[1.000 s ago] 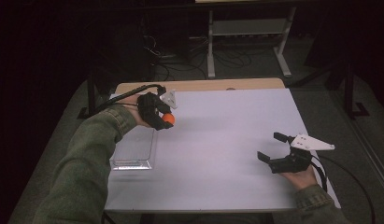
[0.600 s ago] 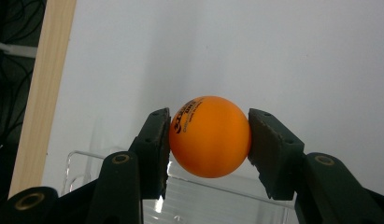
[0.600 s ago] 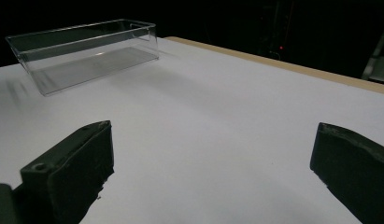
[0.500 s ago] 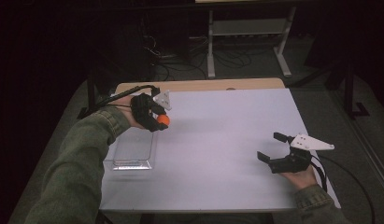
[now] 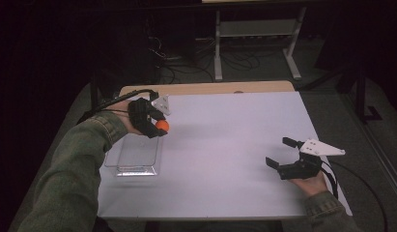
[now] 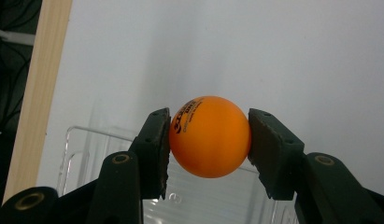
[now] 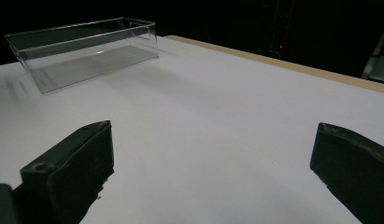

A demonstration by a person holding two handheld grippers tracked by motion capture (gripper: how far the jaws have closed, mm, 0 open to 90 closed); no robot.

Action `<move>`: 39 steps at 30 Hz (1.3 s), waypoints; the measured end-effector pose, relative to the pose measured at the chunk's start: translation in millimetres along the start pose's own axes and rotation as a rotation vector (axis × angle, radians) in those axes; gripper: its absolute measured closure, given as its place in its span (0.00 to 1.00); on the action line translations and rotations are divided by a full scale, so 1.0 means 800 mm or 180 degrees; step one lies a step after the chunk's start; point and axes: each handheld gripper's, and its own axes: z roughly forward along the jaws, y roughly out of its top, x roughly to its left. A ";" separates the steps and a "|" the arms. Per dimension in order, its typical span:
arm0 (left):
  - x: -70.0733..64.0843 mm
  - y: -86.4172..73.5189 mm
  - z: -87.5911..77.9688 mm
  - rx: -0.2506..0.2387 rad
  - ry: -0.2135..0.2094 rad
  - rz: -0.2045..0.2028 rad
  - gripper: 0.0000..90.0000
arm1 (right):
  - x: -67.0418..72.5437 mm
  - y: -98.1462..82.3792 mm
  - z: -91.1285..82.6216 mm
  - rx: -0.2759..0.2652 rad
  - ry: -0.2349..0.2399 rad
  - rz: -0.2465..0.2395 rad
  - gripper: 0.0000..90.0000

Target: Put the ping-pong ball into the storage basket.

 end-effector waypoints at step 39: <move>-0.017 -0.018 -0.007 0.0522 -0.0194 0.0084 0.56 | 0.000 0.000 0.001 0.0016 -0.0008 -0.0007 0.00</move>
